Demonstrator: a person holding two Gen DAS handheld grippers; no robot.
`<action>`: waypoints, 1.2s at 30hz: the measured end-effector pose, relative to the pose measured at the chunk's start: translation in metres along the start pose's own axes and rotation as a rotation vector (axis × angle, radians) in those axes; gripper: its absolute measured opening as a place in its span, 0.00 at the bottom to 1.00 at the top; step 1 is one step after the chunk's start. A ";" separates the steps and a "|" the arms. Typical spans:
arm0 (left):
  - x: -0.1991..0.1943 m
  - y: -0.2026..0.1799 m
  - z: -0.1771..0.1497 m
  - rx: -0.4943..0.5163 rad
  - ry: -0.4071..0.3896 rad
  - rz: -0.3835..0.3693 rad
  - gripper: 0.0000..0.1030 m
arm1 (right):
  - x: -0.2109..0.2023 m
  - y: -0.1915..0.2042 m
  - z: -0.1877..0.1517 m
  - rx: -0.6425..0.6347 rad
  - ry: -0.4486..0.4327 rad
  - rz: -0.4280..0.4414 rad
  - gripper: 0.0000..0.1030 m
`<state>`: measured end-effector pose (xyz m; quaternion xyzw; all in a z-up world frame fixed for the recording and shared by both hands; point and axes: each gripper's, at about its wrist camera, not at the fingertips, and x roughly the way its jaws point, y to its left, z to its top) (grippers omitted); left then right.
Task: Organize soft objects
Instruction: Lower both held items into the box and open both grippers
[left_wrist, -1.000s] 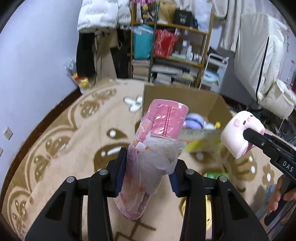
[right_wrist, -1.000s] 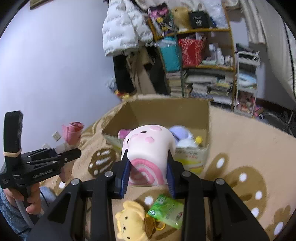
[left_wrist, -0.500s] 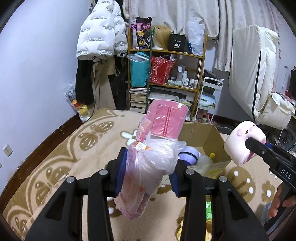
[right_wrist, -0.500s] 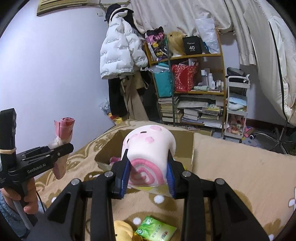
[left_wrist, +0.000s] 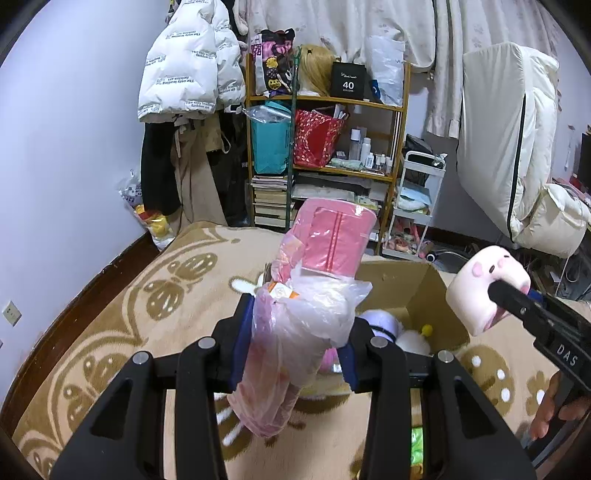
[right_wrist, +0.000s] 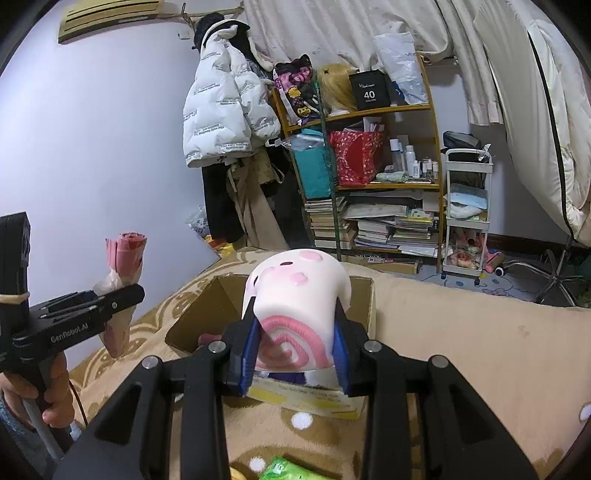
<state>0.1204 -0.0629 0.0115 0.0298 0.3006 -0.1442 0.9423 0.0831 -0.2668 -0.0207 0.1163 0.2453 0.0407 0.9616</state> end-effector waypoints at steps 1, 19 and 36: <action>0.002 -0.001 0.002 0.000 0.000 -0.001 0.38 | 0.002 -0.001 0.000 0.000 -0.001 0.000 0.35; 0.050 -0.018 0.001 0.054 0.079 -0.028 0.38 | 0.033 -0.015 -0.002 0.015 0.038 0.006 0.38; 0.076 -0.026 -0.003 0.081 0.140 -0.005 0.40 | 0.058 -0.014 -0.018 0.003 0.098 0.021 0.43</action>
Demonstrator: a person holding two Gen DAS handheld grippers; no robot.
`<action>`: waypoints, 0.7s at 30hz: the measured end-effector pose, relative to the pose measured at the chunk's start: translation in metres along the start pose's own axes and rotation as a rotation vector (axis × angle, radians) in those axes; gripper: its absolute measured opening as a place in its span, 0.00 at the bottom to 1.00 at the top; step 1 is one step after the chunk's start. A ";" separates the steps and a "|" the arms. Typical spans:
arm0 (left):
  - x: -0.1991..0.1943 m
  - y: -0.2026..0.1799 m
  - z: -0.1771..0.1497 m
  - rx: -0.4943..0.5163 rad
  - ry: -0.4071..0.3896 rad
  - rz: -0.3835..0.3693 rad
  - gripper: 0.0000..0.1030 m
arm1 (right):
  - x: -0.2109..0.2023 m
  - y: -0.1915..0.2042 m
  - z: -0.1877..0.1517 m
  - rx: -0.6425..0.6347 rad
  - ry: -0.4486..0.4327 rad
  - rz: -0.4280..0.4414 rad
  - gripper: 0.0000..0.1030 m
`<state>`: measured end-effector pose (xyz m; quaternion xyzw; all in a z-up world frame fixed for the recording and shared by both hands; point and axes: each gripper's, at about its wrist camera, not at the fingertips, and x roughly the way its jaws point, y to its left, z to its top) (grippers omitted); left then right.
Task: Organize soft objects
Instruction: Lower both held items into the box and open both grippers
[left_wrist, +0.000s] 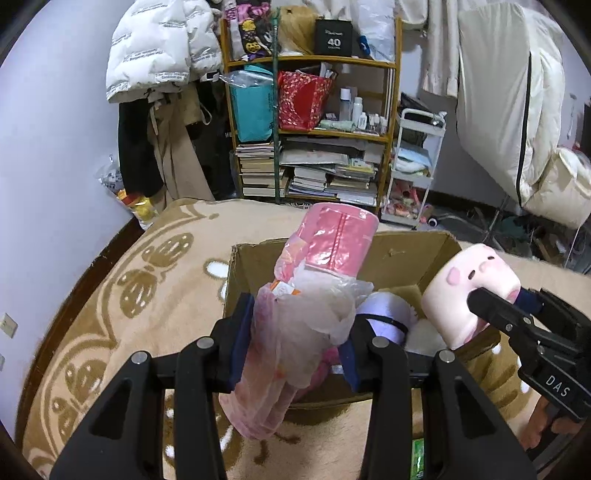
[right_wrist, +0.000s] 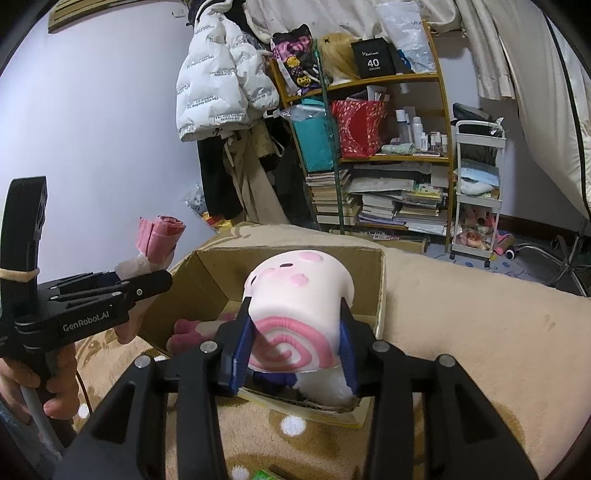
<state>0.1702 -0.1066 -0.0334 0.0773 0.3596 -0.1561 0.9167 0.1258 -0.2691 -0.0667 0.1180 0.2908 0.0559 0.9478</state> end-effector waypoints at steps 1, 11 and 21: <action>0.001 -0.002 0.000 0.007 0.002 0.003 0.40 | 0.001 0.000 -0.001 -0.002 0.001 0.002 0.43; 0.007 -0.004 -0.003 0.014 0.028 0.008 0.53 | 0.007 -0.002 -0.006 -0.008 0.027 0.003 0.50; 0.007 0.001 -0.007 -0.012 0.067 0.041 0.69 | 0.012 -0.002 -0.008 0.004 0.068 0.014 0.54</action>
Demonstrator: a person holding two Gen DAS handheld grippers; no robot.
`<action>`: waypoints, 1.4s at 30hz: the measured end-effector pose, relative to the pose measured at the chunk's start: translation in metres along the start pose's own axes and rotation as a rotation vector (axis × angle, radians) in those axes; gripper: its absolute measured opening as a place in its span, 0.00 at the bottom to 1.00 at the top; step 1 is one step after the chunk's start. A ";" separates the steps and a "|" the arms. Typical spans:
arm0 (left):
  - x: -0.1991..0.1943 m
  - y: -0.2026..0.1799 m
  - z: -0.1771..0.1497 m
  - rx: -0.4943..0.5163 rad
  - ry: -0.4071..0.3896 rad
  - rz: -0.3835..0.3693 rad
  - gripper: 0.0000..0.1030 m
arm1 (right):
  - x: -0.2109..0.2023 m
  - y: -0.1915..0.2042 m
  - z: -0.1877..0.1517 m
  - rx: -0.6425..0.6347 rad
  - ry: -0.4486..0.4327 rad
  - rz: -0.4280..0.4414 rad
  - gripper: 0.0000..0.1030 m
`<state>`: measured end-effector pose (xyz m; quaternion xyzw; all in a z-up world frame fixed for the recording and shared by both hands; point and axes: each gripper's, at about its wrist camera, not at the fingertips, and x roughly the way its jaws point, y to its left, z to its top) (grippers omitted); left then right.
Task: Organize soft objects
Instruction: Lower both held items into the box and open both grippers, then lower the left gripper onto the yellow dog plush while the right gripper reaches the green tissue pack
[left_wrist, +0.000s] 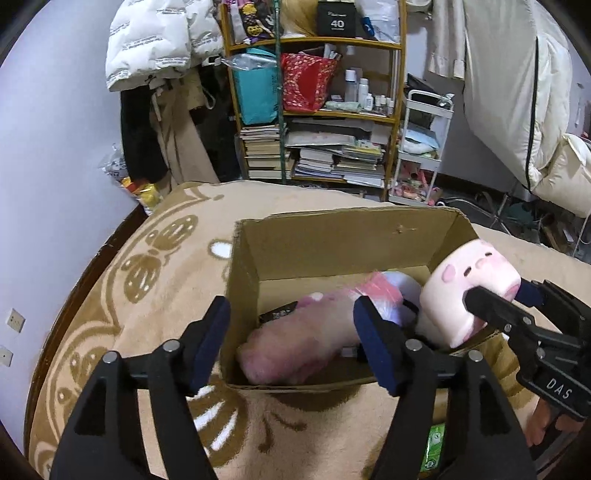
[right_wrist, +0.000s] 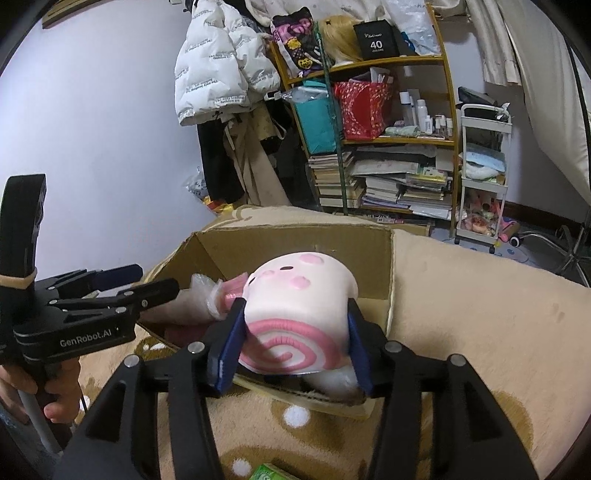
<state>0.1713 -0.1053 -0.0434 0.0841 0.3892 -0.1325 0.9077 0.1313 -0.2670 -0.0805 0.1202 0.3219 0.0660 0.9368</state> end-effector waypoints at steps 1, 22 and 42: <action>-0.001 0.001 0.001 -0.005 -0.001 0.002 0.71 | 0.001 0.000 0.000 -0.003 0.007 -0.001 0.54; -0.062 0.010 -0.026 0.009 -0.030 0.070 0.94 | -0.042 0.003 0.000 0.017 -0.051 -0.030 0.91; -0.103 -0.005 -0.071 -0.008 0.098 0.031 0.94 | -0.084 0.023 -0.035 0.004 0.106 -0.064 0.99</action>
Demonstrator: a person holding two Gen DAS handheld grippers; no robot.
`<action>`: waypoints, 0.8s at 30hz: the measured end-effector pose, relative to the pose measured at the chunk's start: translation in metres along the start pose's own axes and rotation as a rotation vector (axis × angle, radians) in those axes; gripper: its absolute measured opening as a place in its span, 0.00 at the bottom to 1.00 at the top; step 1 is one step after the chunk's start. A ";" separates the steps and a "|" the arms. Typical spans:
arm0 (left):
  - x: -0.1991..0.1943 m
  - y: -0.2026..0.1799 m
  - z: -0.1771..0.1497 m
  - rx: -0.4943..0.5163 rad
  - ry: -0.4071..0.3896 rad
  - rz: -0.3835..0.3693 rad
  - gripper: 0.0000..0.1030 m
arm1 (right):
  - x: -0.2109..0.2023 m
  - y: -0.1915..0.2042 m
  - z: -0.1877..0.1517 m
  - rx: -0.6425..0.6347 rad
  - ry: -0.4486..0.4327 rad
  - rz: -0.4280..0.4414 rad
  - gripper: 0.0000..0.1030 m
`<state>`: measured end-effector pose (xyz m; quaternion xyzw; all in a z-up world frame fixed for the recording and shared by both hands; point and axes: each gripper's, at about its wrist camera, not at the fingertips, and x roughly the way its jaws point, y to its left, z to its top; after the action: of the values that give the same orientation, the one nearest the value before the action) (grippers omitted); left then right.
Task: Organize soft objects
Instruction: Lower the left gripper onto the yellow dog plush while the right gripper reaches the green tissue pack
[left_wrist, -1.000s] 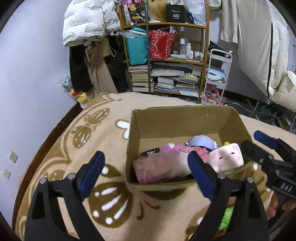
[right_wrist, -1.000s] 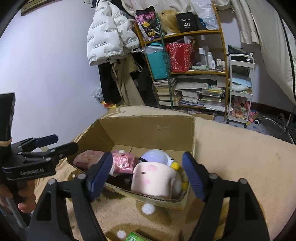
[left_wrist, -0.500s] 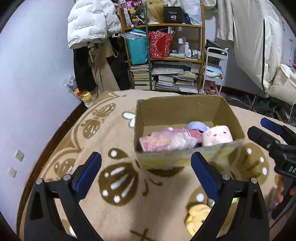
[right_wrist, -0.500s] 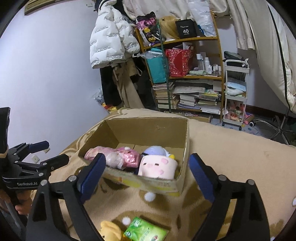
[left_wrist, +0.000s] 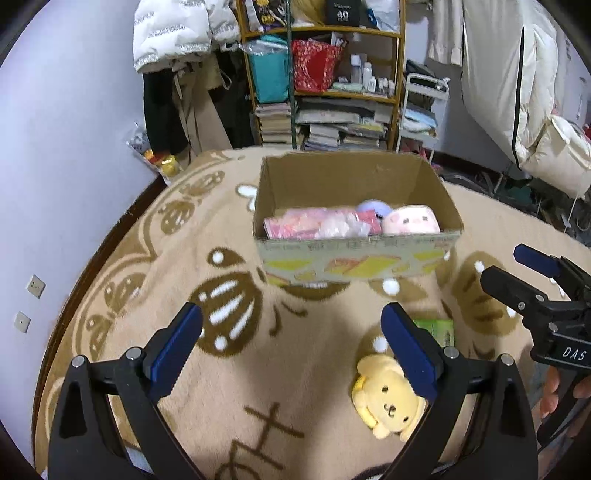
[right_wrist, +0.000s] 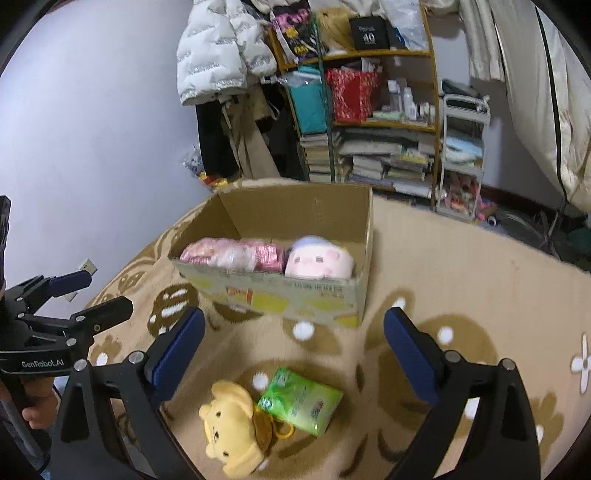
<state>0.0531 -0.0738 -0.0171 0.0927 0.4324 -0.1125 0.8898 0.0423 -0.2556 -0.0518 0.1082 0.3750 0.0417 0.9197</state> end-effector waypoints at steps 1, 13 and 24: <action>0.002 0.000 -0.003 0.000 0.010 -0.001 0.94 | 0.000 0.000 -0.003 0.005 0.012 -0.003 0.99; 0.047 -0.007 -0.025 -0.036 0.181 -0.067 0.94 | 0.033 -0.017 -0.020 0.105 0.206 0.026 0.99; 0.078 -0.020 -0.043 -0.069 0.277 -0.135 0.94 | 0.069 -0.030 -0.034 0.181 0.353 0.018 0.99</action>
<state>0.0627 -0.0913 -0.1064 0.0477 0.5599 -0.1431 0.8147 0.0677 -0.2685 -0.1294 0.1847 0.5319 0.0347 0.8257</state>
